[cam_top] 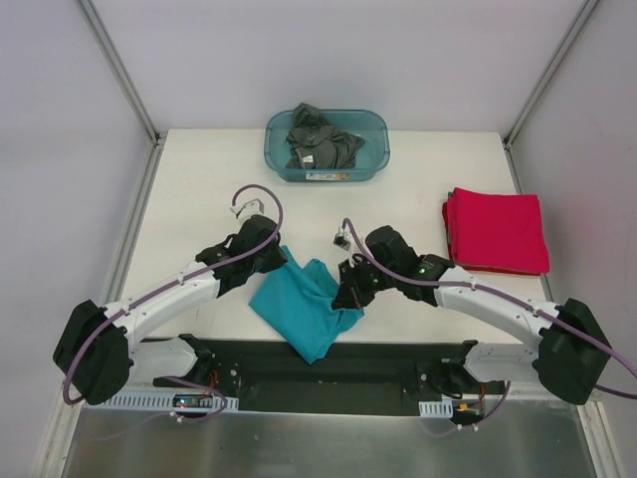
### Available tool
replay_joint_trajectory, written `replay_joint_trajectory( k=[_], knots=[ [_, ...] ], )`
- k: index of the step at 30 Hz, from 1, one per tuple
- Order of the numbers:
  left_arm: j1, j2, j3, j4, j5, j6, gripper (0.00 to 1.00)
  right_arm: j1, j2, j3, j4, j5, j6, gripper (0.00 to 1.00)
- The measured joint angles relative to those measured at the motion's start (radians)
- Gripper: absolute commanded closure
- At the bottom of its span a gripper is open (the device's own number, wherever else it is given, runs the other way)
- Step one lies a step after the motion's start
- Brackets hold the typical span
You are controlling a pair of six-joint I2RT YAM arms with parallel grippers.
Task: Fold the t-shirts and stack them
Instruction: Fold the long partially folded tshirt into a neat square
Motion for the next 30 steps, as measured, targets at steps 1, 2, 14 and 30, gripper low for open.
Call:
replay_joint_trajectory(
  k=[1, 2, 14, 30],
  knots=[
    [0.0, -0.001, 0.003, 0.0, 0.0, 0.0, 1.0, 0.0, -0.008, 0.003, -0.001, -0.016, 0.009, 0.99],
    [0.0, -0.001, 0.007, -0.001, 0.0, 0.0, 1.0, 0.0, -0.011, 0.01, -0.002, -0.034, 0.018, 0.99],
    [-0.008, -0.001, 0.051, -0.008, 0.0, 0.0, 1.0, 0.0, -0.094, 0.042, 0.005, -0.143, 0.095, 0.99],
    [-0.055, 0.283, 0.24, 0.069, 0.021, 0.039, 1.0, -0.126, -0.262, -0.132, -0.056, 0.072, 0.155, 0.97]
  ],
)
